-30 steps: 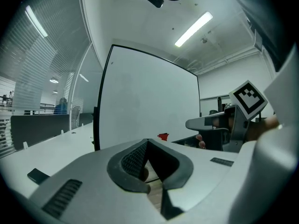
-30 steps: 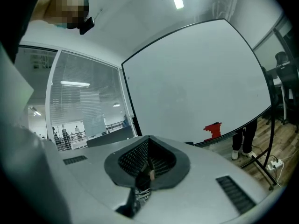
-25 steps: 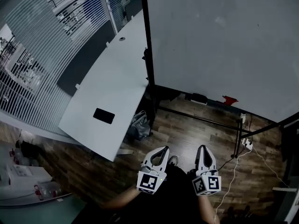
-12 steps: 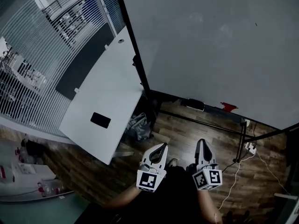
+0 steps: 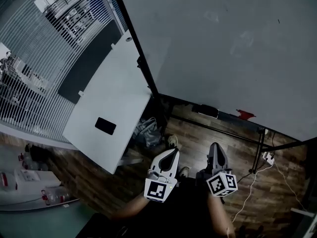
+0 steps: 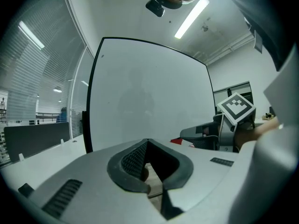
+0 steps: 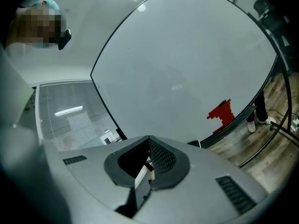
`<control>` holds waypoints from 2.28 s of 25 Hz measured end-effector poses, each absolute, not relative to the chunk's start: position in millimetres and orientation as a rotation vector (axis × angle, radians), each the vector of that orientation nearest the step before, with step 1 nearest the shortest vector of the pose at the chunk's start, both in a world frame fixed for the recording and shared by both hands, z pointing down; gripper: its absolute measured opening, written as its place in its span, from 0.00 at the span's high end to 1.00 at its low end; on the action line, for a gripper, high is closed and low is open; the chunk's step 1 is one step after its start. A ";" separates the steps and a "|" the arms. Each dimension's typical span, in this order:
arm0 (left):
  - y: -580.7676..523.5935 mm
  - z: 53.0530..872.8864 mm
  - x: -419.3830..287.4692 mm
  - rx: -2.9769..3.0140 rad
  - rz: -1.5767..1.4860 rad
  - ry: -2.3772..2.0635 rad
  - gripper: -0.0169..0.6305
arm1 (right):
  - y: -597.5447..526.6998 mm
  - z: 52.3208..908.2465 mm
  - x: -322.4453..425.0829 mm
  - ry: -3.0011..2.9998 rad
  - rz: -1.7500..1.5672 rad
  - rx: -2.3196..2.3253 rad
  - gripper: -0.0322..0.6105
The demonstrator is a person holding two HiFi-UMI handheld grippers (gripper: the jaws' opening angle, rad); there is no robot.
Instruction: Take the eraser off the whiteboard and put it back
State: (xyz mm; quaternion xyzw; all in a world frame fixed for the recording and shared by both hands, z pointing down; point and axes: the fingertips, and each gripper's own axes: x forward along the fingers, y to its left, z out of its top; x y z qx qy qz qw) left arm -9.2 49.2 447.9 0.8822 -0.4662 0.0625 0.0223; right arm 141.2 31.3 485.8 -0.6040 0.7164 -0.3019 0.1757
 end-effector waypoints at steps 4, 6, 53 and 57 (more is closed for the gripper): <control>31.7 453.3 -3.8 2.761 0.193 -1.425 0.98 | 11.8 503.9 145.1 1.998 -0.909 -1.696 0.93; 24.2 454.9 -1.5 2.762 0.178 -1.422 0.98 | 4.5 517.0 145.0 1.980 -0.959 -1.684 0.93; -75.8 532.1 13.5 2.768 0.425 -1.152 0.98 | -125.8 687.3 156.1 1.332 -1.480 -1.351 0.66; -78.3 533.3 13.9 2.772 0.435 -1.141 0.98 | -126.1 689.7 157.7 1.294 -1.491 -1.356 0.66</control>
